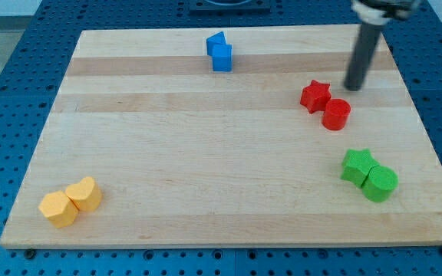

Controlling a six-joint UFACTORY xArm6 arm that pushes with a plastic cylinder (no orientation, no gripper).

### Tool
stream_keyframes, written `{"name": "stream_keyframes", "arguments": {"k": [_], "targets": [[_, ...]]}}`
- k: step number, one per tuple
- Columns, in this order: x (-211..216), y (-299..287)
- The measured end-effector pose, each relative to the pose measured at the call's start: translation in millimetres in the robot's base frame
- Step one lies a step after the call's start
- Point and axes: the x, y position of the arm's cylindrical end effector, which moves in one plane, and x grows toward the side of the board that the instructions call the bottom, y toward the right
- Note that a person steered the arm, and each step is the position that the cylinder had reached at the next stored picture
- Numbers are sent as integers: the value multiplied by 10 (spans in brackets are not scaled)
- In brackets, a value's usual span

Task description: Move the red star towards the center of the board

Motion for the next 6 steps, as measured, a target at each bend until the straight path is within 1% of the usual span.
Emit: {"name": "stream_keyframes", "arguments": {"k": [1, 2, 3, 5, 6], "targets": [[328, 477], [821, 511], [891, 121], [-3, -1158], [-112, -1395]]}}
